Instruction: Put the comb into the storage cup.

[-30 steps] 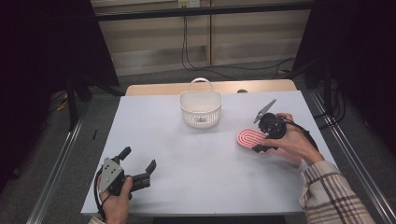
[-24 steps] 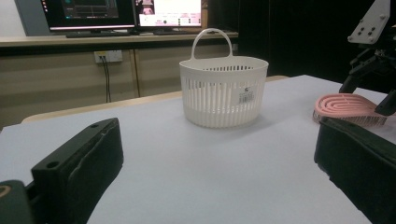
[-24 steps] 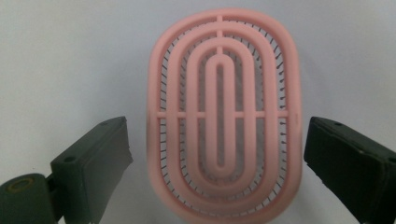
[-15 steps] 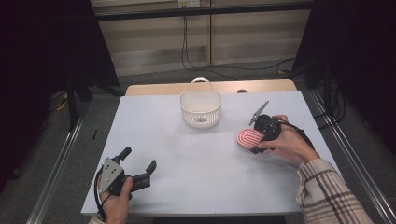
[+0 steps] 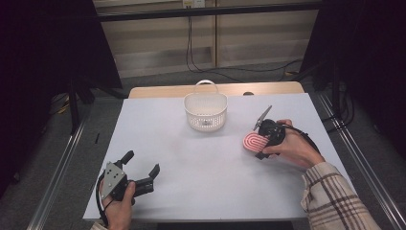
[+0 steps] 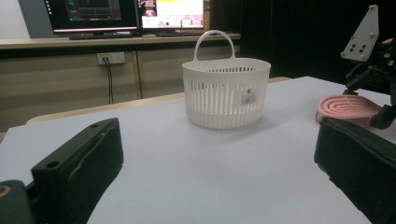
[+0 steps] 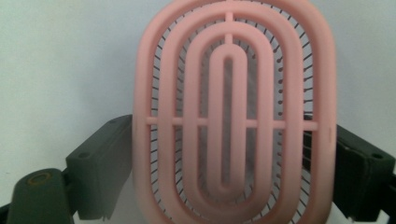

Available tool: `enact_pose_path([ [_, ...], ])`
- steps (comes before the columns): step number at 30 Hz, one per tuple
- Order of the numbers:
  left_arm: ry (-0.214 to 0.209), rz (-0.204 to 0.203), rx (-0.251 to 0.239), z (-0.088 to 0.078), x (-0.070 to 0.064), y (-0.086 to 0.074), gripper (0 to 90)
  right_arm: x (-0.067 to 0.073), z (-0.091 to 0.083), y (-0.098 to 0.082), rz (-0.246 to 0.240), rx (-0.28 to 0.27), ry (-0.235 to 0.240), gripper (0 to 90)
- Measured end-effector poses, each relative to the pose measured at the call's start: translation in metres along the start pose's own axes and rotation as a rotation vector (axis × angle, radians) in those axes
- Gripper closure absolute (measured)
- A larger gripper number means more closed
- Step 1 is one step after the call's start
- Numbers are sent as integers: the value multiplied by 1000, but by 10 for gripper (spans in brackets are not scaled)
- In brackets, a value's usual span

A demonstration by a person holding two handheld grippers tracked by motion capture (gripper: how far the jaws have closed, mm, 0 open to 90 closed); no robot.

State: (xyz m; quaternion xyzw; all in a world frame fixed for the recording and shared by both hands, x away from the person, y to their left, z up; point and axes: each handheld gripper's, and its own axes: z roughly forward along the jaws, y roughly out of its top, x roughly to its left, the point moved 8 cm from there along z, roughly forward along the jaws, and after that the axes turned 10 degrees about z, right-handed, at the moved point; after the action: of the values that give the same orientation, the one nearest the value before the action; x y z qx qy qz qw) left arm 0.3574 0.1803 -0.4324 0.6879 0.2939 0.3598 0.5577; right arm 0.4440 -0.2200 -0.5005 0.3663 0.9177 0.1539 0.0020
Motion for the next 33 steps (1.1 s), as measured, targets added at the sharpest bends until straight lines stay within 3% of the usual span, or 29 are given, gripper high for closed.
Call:
enact_pose_path([
  [17,12,10,1,-1,2,0,13,1,4,1,-17,11,-33,154],
  [33,8,9,1,-1,1,0,13,1,3,1,-25,15,-30,192],
])
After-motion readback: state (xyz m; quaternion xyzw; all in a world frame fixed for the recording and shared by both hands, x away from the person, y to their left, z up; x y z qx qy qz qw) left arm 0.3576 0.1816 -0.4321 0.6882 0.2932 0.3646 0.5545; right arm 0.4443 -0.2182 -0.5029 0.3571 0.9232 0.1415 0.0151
